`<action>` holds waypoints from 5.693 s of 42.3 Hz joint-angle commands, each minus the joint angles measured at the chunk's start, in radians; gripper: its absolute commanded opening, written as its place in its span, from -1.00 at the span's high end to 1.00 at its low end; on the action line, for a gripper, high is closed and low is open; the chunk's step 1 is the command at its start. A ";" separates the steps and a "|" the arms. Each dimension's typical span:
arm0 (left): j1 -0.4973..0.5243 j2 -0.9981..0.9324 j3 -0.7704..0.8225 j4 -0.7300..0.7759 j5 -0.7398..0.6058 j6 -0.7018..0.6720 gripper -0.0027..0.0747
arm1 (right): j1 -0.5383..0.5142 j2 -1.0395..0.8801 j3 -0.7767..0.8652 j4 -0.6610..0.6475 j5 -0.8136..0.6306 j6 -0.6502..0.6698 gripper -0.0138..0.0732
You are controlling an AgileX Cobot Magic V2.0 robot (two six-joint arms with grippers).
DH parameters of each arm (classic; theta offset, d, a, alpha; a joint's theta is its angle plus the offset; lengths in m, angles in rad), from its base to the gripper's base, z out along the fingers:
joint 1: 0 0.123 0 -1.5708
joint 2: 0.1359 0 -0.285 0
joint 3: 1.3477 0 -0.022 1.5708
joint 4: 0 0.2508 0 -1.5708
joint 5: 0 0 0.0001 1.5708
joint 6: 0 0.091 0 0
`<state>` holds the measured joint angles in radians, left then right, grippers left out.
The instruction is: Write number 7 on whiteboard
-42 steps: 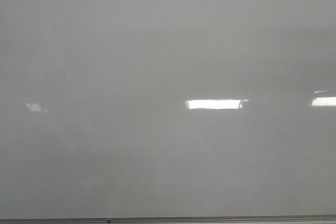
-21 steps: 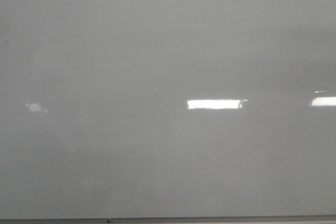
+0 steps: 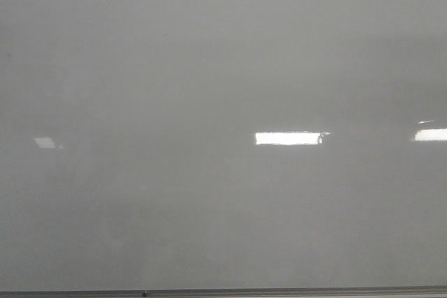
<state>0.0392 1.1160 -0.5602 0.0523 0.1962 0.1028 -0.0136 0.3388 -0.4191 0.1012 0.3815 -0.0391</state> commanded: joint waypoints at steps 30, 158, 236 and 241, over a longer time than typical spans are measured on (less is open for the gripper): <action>-0.001 0.345 -0.101 0.093 -0.453 -0.001 0.00 | -0.001 0.016 -0.038 0.007 -0.082 -0.005 -0.78; -1.063 0.111 -0.458 -0.196 0.361 0.696 -0.14 | 0.824 0.649 -0.471 0.393 0.294 -0.555 0.82; -0.888 -0.601 -0.259 -0.199 0.580 0.514 0.98 | 0.684 1.211 -0.868 0.392 -0.008 -0.544 0.82; -0.888 -0.601 -0.259 -0.199 0.584 0.514 0.98 | 0.647 1.278 -0.927 0.392 0.019 -0.538 0.82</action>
<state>-0.8496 0.5105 -0.7955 -0.1311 0.8521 0.6277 0.6581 1.6246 -1.2804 0.4763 0.4242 -0.5779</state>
